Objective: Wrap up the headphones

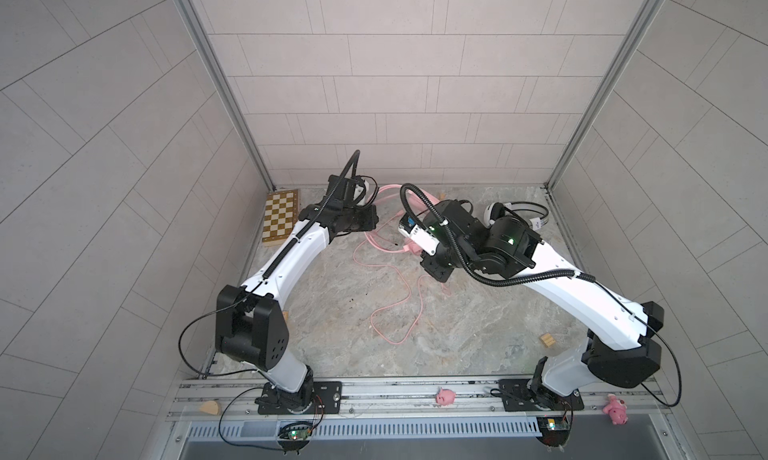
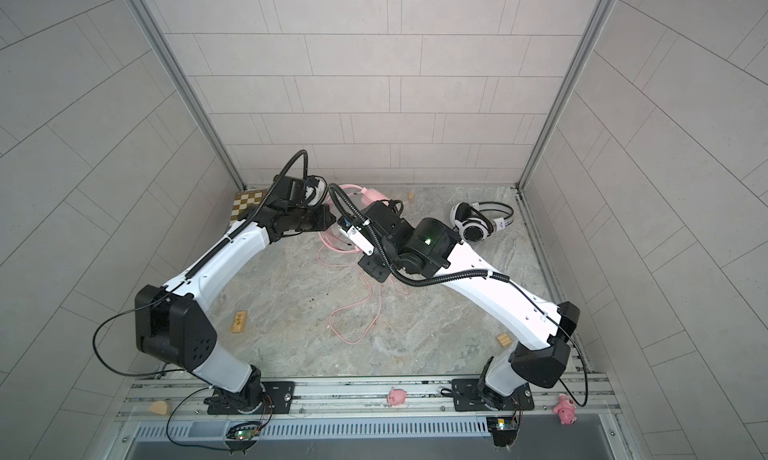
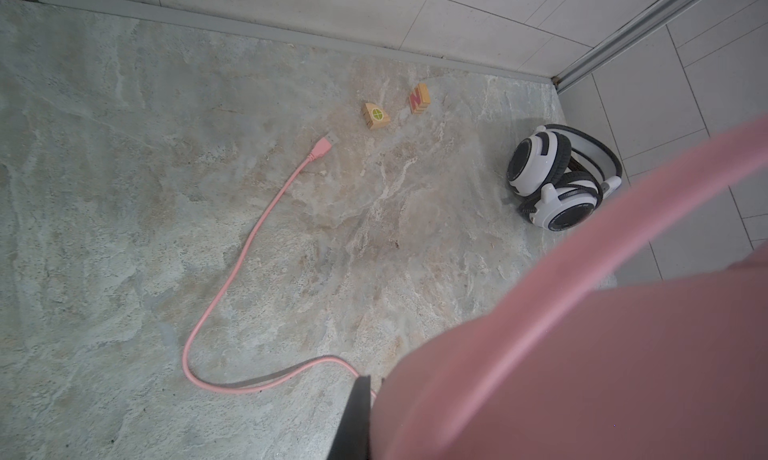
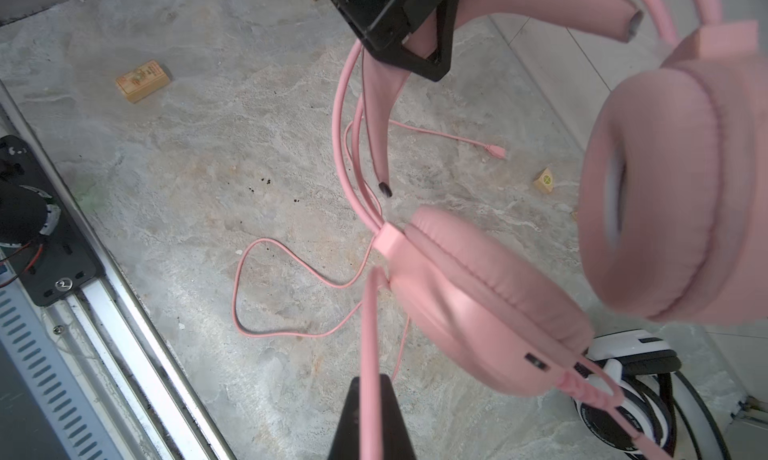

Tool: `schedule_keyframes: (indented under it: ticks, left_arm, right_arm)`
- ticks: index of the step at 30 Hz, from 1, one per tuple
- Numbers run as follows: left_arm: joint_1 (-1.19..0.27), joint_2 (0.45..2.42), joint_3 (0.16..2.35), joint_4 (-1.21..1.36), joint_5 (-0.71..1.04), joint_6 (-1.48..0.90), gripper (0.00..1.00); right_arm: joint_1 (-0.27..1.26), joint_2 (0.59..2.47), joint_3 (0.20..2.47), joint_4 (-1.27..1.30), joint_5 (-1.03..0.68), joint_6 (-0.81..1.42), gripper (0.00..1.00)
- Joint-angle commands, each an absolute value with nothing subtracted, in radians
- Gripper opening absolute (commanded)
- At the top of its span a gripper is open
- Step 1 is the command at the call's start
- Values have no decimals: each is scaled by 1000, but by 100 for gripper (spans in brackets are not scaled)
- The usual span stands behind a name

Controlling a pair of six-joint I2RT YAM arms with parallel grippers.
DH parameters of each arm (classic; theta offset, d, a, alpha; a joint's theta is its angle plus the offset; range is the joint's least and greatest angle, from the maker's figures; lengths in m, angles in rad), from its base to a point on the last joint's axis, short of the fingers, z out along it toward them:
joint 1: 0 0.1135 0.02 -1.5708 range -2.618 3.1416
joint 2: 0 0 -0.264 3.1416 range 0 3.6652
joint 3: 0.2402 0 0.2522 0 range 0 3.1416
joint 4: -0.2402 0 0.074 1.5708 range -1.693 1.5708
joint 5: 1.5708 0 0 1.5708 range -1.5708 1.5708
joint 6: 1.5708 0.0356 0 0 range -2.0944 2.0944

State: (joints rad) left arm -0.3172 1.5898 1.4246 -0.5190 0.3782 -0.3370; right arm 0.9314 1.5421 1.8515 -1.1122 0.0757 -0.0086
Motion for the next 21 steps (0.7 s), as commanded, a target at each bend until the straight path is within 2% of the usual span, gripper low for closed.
schedule_keyframes:
  ticks: [1, 5, 12, 16, 21]
  left_arm:
    - [-337, 1585, 1486, -515, 405, -337, 0]
    - [-345, 1586, 1492, -522, 408, -337, 0]
    - [-345, 1587, 1502, -535, 414, -340, 0]
    - [-345, 1587, 1504, -535, 416, -339, 0]
    - [-344, 1588, 1508, -552, 385, -335, 0]
  right_arm:
    - [936, 1551, 1921, -1129, 121, -45, 0]
    - [963, 1646, 2029, -1179, 67, -47, 0]
    - [1026, 1806, 2107, -1224, 116, -58, 0]
    - [1027, 1808, 2116, -1196, 160, -52, 0]
    - [1021, 1735, 2112, -1141, 308, -12, 0]
